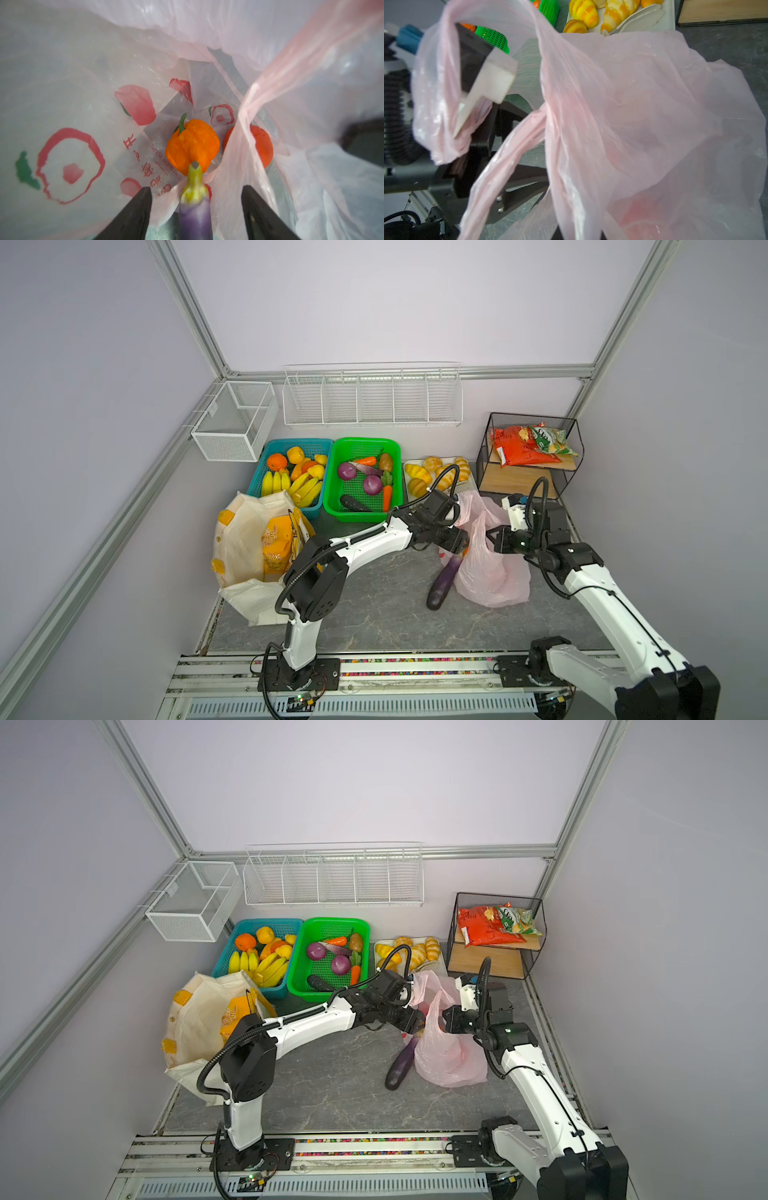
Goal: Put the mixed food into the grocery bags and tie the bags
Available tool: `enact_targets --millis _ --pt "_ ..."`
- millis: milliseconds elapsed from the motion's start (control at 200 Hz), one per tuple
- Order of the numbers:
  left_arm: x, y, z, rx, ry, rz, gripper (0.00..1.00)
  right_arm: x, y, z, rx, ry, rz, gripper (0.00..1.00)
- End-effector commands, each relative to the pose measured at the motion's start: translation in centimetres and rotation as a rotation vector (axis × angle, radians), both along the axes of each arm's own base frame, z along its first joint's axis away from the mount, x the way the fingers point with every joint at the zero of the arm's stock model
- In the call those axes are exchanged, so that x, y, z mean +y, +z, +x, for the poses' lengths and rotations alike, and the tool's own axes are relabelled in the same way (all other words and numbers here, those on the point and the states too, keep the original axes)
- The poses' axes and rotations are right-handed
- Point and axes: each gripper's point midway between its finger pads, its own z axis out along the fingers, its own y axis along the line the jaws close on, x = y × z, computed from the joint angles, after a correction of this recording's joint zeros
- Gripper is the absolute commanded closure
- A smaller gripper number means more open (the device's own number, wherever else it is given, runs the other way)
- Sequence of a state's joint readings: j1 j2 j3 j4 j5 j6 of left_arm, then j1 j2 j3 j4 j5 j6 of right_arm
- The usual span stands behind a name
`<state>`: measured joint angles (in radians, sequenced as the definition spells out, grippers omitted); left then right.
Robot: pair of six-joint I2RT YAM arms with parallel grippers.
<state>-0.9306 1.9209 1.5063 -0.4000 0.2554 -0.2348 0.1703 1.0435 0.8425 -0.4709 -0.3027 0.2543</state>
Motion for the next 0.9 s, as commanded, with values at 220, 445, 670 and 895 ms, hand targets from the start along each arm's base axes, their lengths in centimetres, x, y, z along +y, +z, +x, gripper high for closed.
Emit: enact_targets --millis 220,445,670,895 --pt "6.8 -0.6 -6.0 0.043 -0.03 -0.018 0.27 -0.8 -1.6 0.1 0.038 -0.033 -0.008 0.94" --pt "10.9 -4.4 -13.0 0.008 -0.065 0.125 0.21 -0.8 -1.8 0.3 0.04 -0.036 -0.012 0.94" --pt "11.9 -8.8 -15.7 -0.017 -0.024 0.312 0.2 -0.5 -1.9 0.4 0.041 -0.032 0.006 0.94" --pt "11.5 -10.6 -15.9 -0.021 -0.029 0.345 0.35 -0.8 -1.7 0.1 0.032 -0.033 -0.009 0.94"
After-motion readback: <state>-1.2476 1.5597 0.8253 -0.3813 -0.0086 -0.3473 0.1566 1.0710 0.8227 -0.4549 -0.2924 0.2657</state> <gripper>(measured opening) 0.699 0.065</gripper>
